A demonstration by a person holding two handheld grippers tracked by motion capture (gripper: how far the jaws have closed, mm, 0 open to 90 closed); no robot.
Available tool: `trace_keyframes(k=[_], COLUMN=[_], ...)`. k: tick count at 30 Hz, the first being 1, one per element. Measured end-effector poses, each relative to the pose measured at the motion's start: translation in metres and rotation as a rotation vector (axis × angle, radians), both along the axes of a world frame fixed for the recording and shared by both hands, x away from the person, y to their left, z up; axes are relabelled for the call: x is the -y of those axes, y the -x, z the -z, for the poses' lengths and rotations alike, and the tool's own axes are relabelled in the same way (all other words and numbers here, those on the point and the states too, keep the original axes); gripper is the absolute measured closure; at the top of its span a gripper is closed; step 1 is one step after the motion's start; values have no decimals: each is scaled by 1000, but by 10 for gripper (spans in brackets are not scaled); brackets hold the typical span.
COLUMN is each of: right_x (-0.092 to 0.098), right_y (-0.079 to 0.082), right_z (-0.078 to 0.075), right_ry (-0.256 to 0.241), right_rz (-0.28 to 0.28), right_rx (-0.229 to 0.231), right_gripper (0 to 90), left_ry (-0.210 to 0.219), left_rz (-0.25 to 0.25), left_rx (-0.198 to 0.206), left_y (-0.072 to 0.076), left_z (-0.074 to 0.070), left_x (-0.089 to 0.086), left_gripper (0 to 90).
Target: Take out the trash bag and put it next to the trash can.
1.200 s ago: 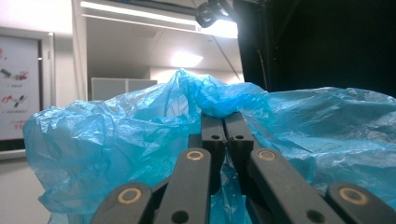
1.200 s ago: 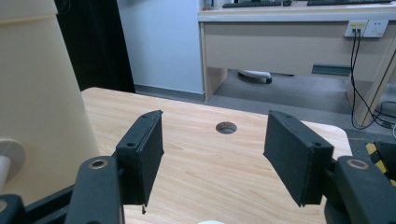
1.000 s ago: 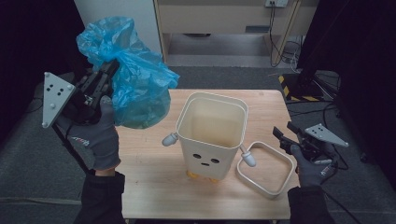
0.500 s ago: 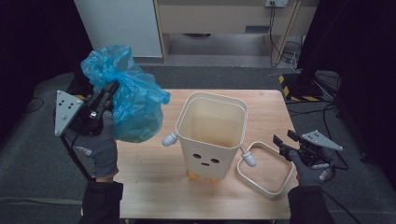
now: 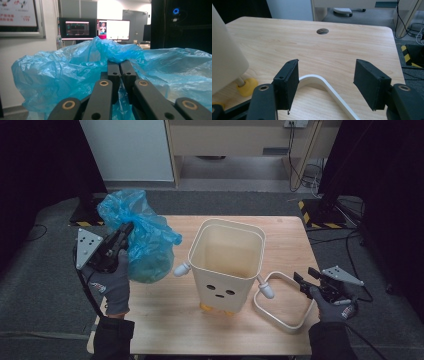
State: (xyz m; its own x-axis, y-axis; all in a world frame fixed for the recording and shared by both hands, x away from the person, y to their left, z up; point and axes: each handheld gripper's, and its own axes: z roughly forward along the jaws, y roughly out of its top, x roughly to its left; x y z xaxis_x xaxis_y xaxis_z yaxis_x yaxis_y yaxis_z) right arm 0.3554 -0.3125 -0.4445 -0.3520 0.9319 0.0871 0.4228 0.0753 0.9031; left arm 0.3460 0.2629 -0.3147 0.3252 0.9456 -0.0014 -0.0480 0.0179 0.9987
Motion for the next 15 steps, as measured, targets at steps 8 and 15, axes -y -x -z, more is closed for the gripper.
trace_keyframes(k=[8, 15], right_x=[4, 8], right_y=[3, 6], right_z=[8, 16], right_ry=[18, 28], right_rz=[9, 15], right_rx=[-28, -43], right_gripper=[359, 358], left_ry=[-24, -28], left_rz=[-26, -29], left_rx=[-66, -95], left_y=[-5, -3], left_z=[27, 43], left_x=[-11, -17], left_gripper=[881, 880])
